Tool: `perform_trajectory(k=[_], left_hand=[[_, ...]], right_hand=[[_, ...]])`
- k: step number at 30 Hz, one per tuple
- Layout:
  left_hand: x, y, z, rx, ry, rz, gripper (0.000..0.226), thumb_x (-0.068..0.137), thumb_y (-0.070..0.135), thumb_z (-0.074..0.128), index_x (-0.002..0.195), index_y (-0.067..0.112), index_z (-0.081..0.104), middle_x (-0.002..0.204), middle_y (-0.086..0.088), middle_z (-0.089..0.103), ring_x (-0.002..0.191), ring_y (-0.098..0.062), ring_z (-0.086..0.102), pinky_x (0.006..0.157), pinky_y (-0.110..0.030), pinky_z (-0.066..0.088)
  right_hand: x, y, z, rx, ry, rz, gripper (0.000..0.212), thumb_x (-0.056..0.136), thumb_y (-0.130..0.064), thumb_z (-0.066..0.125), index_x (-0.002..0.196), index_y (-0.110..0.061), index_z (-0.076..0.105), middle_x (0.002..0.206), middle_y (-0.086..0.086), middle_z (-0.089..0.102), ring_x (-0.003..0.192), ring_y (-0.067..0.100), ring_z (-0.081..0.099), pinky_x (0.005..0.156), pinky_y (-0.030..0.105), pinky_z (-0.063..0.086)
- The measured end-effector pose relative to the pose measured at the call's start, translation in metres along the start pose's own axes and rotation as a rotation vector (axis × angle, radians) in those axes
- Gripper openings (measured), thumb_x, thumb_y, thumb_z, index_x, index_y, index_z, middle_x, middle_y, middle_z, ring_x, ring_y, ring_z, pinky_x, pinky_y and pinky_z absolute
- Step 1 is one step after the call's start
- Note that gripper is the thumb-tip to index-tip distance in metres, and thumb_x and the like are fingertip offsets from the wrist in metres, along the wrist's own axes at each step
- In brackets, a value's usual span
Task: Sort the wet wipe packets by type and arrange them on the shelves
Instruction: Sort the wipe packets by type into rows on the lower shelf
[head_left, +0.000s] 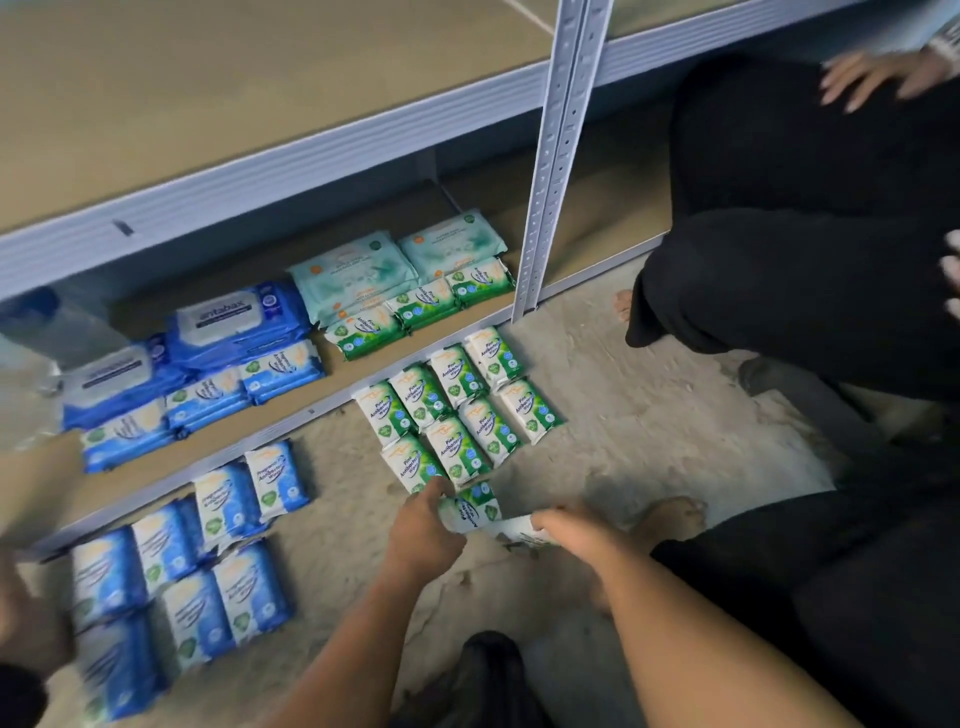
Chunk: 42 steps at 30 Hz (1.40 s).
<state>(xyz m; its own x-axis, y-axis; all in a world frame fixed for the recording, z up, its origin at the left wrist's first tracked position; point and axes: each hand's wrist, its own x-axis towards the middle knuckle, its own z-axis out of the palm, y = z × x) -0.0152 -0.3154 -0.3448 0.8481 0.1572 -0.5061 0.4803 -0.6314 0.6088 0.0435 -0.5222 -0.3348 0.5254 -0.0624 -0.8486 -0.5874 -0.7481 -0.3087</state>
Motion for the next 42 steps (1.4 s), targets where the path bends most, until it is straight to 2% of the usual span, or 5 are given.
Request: perform_trajectory(k=[9, 18, 23, 29, 42], left_hand=[[-0.014, -0.004, -0.059, -0.319, 0.143, 0.002, 0.062, 0.083, -0.002, 0.063, 0.128, 0.037, 0.045, 0.094, 0.009, 0.061, 0.08, -0.004, 0.06, 0.055, -0.011, 0.044], [-0.018, -0.004, -0.07, -0.508, 0.231, 0.008, 0.04, 0.101, 0.015, 0.052, 0.133, 0.037, 0.044, 0.096, -0.01, 0.064, 0.066, -0.017, 0.058, 0.056, -0.025, 0.048], [-0.016, -0.008, -0.07, -0.59, 0.222, -0.02, 0.023, 0.102, 0.018, 0.054, 0.116, 0.037, 0.056, 0.103, -0.005, 0.069, 0.076, -0.016, 0.069, 0.059, -0.03, 0.053], [-0.011, -0.005, -0.069, -0.719, 0.124, -0.05, 0.043, 0.088, -0.007, 0.063, 0.111, 0.029, 0.059, 0.108, -0.004, 0.068, 0.081, -0.012, 0.07, 0.064, -0.03, 0.059], [0.046, 0.021, -0.032, -0.681, 0.175, -0.055, 0.05, 0.08, -0.004, 0.071, 0.1, 0.04, 0.057, 0.105, -0.011, 0.063, 0.082, -0.035, 0.072, 0.056, -0.039, 0.053]], right_hand=[[-0.009, -0.017, 0.005, 0.83, -0.038, 0.039, 0.028, 0.09, -0.037, 0.073, 0.104, -0.015, 0.064, 0.106, 0.013, 0.07, 0.089, 0.028, 0.067, 0.06, 0.033, 0.056], [-0.01, -0.031, 0.013, 0.818, 0.016, -0.007, 0.023, 0.082, -0.001, 0.069, 0.104, -0.008, 0.063, 0.094, 0.015, 0.066, 0.06, 0.016, 0.045, 0.045, 0.024, 0.036], [-0.01, -0.043, 0.011, 0.891, -0.009, -0.087, 0.022, 0.085, -0.001, 0.066, 0.099, -0.018, 0.066, 0.105, 0.009, 0.071, 0.098, 0.026, 0.063, 0.075, 0.035, 0.049], [-0.001, -0.052, 0.008, 1.11, -0.046, -0.136, 0.03, 0.091, 0.001, 0.053, 0.117, -0.012, 0.062, 0.112, 0.019, 0.072, 0.095, 0.034, 0.069, 0.092, 0.052, 0.054], [0.047, -0.078, -0.039, 0.809, 0.328, -0.292, 0.045, 0.087, 0.012, 0.063, 0.115, -0.022, 0.057, 0.093, 0.011, 0.068, 0.07, 0.023, 0.066, 0.047, 0.025, 0.052]])
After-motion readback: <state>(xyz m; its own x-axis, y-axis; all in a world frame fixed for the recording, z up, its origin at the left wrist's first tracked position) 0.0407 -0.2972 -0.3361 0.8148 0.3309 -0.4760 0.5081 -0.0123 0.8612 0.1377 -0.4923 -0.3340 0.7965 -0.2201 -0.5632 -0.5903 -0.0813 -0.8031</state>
